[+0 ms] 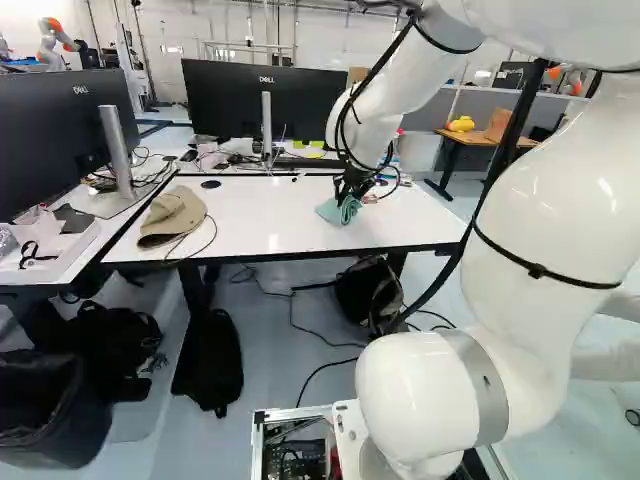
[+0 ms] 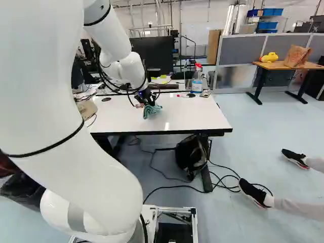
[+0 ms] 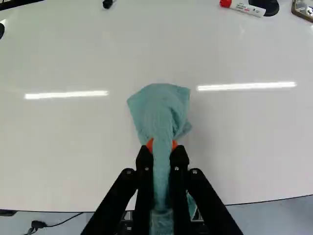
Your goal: Clean the table with the green towel
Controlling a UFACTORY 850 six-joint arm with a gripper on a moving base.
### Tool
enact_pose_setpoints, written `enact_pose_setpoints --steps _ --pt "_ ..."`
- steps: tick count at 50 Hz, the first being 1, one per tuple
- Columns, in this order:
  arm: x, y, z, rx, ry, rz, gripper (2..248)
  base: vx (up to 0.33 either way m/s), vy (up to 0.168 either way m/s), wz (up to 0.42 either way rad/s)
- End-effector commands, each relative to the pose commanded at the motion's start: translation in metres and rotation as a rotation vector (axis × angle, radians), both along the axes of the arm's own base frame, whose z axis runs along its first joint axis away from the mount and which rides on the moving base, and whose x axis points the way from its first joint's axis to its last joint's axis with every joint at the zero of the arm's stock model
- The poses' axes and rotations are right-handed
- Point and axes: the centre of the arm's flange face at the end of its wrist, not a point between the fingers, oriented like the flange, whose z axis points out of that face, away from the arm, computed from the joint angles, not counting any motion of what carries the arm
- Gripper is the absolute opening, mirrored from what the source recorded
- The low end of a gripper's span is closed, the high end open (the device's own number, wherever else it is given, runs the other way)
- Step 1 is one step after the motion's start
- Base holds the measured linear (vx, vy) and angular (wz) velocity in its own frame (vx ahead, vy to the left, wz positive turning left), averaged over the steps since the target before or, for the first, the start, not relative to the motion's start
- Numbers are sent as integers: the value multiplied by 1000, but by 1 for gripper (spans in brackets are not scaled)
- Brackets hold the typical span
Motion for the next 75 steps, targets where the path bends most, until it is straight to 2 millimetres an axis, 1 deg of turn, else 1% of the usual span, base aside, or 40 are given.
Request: enact_pose_setpoints --steps 13,37,47,48,52,53,58,59,63,64,68,69,74,75 --pt "-6 -1 15 0 -32 -1 42 0 0 0" --pt "-6 -25 15 -1 -32 -53 42 0 0 0" --pt "-6 -26 15 -1 -32 -56 42 0 0 0" --pt "-6 -26 15 -1 -32 -56 65 0 0 0" --pt "-6 -26 15 -1 -32 -56 65 0 0 0" --pt "-6 -26 15 -1 -32 -56 99 0 0 0" --pt "-6 -26 15 -1 -32 -56 99 0 0 0" --pt "-6 -26 15 -1 -32 -56 134 0 0 0" --pt "-6 -26 15 -1 -32 -56 134 0 0 0" --pt "-6 -26 15 -1 -32 -56 169 0 0 0" --pt "-6 -26 15 -1 -32 -56 169 0 0 0" --pt "-6 -26 15 -1 -32 -56 206 0 0 0" --pt "-6 -26 15 -1 -32 -56 206 0 0 0" --pt "-6 -26 15 -1 -32 -56 243 0 0 0"
